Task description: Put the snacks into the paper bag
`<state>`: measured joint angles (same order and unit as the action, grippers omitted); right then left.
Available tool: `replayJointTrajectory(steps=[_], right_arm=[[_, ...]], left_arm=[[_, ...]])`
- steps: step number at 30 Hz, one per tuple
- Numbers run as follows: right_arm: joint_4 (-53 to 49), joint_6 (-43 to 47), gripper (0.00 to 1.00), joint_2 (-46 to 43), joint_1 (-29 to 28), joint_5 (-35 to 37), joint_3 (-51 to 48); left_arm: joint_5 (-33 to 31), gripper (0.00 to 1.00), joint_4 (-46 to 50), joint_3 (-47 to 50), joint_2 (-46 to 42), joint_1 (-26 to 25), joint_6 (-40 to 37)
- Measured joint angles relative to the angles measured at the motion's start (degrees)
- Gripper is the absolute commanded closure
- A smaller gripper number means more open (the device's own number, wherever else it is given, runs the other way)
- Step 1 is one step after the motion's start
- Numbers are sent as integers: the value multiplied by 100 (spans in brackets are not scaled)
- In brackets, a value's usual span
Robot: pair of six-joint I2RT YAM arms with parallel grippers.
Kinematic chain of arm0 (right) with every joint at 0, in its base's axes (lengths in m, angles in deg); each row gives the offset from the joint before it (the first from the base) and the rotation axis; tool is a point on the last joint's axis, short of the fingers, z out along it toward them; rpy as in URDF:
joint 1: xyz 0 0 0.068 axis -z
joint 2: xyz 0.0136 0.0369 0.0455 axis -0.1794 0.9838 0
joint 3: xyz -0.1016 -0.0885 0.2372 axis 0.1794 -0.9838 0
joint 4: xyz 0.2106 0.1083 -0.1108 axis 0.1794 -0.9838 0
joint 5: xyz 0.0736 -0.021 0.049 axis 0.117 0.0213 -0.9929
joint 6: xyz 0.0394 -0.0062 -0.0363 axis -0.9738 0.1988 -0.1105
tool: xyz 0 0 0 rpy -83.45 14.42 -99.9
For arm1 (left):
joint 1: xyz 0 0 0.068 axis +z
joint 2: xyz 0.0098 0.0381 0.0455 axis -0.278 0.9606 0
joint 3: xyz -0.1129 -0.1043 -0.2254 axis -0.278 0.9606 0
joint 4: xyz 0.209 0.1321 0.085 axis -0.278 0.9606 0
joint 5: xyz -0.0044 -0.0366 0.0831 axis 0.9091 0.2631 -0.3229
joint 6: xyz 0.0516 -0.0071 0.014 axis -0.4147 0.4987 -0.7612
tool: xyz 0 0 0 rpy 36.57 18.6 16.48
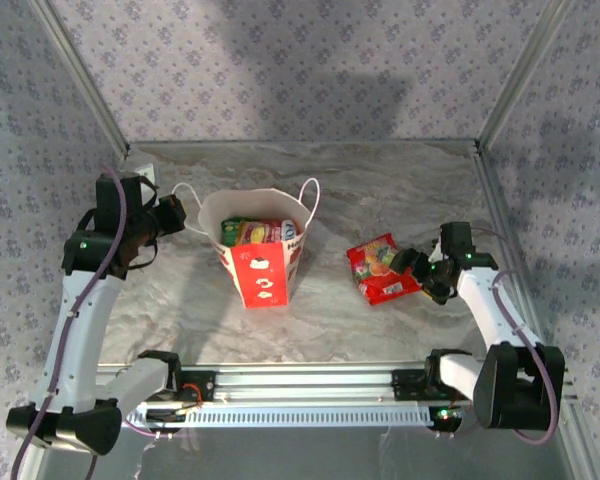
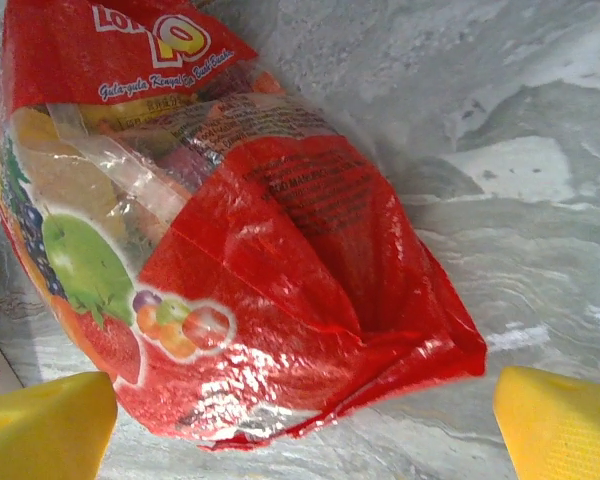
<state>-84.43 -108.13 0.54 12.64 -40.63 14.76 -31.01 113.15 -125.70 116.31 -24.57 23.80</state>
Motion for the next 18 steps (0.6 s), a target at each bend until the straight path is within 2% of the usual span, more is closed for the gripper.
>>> replayJointTrajectory(steps=[11,18], right_arm=[[507,55,0,595,35,-260,-122],[240,149,0,341,35,-146,-122]], left_arm=[[-22,98,-7,0,33,0,2],[-42,98,-9,0,63,0,2]])
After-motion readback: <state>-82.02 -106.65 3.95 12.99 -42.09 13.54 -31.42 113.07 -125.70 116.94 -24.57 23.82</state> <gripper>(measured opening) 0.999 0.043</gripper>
